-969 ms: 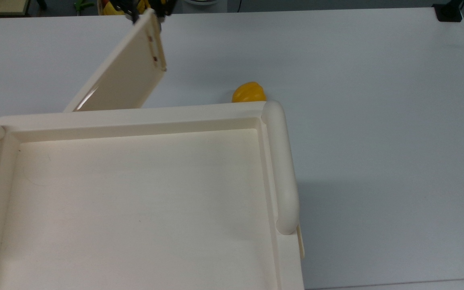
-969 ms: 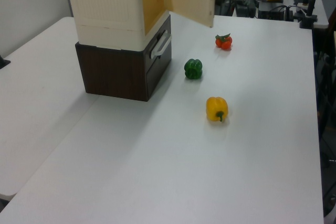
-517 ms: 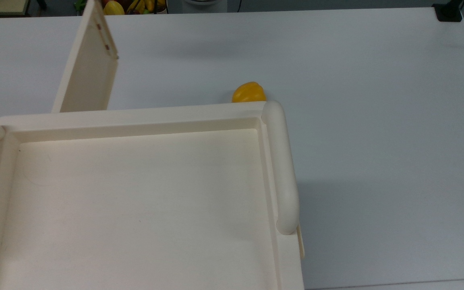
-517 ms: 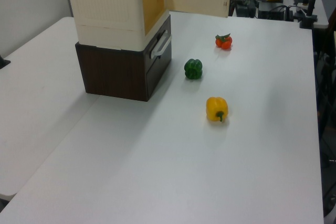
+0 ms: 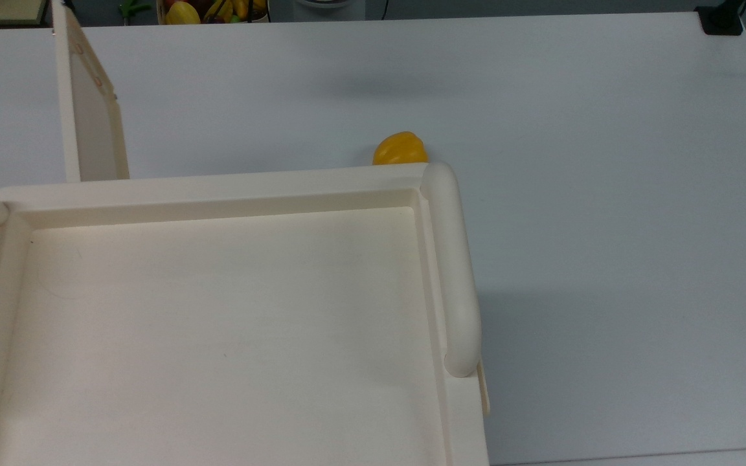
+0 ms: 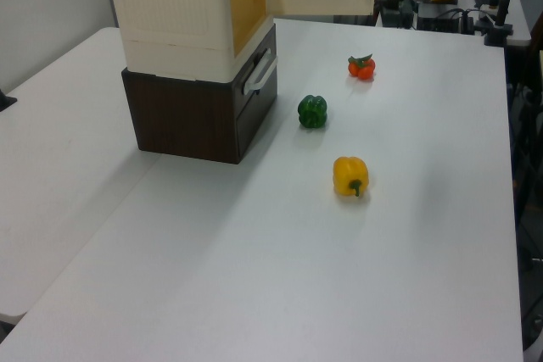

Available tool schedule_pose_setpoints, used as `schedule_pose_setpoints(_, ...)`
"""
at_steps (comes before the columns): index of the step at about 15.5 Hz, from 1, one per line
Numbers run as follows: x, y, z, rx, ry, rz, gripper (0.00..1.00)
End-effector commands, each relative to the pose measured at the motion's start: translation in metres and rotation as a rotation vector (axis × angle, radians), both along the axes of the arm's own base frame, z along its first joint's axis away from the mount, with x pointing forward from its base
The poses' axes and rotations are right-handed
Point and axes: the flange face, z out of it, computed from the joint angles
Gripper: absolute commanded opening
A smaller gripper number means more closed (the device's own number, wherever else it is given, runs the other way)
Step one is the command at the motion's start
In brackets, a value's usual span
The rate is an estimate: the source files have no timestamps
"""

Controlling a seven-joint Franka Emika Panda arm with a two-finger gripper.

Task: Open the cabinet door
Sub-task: 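Push the door further open past its hinge side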

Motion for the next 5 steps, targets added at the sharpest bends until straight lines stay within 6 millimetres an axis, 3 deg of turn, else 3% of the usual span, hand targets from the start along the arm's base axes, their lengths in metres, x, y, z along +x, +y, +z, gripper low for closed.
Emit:
schedule_pose_setpoints(1, 0.0125, 0.0105, -0.0145, 0.009, -0.011, 0.023, 1.0)
schedule_pose_setpoints(5, 0.0141, 0.0093, -0.0148, -0.037, -0.022, 0.029, 1.0)
